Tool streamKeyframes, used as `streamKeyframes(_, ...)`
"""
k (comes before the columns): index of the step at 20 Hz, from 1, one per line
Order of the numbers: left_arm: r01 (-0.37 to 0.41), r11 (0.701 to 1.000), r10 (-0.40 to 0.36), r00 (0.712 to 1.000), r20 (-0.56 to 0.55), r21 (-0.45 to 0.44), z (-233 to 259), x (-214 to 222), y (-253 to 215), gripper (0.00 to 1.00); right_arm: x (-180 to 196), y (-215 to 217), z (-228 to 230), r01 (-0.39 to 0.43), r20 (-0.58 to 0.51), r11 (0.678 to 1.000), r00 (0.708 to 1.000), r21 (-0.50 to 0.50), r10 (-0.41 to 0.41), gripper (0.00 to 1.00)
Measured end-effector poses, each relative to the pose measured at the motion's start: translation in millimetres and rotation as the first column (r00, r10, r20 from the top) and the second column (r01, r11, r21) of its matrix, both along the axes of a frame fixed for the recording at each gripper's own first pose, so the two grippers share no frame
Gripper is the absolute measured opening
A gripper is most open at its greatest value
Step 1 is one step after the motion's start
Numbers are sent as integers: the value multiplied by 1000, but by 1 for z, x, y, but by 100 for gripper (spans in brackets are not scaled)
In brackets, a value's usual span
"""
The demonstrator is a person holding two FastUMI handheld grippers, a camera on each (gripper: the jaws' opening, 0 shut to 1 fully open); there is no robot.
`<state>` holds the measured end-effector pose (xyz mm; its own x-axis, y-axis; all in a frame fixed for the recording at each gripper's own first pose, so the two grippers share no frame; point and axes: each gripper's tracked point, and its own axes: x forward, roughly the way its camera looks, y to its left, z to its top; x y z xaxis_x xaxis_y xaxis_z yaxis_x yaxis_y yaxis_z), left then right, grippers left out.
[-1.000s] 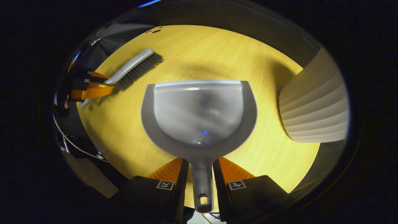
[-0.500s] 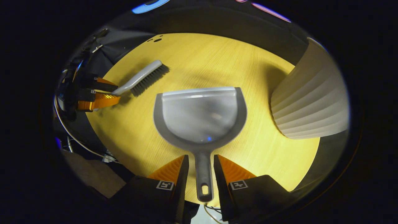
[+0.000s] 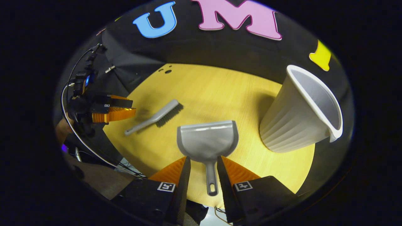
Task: Pick up the small broom and dustpan from the desktop, sweep the trash into the dustpan with the broom, and then empty the trash into the garbage bin.
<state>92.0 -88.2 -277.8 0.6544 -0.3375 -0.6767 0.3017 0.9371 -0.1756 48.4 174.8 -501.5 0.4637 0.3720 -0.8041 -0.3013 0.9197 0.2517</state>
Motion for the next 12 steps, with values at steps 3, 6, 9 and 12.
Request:
streamKeyframes(3, -5, 1000, 3, 996, 95, 30, 31, 4, 1, 70, 10, -5, 26, 34, 65, 999, 997, 17, -35, 53)
streamKeyframes(6, -18, 1000, 15, 980, 199, 12, 66, 7, -8, 71, 19, -7, 57, 71, 153, 996, 985, 46, -78, 54)
streamKeyframes(9, -23, 1000, 27, 951, 309, -14, 93, 10, -12, 72, 29, -10, 82, 94, 280, 994, 954, 47, -104, 55)
streamKeyframes(12, -16, 999, 32, 928, 371, -46, 115, 4, -21, 72, 28, -6, 98, 110, 344, 991, 930, 71, -128, 54)
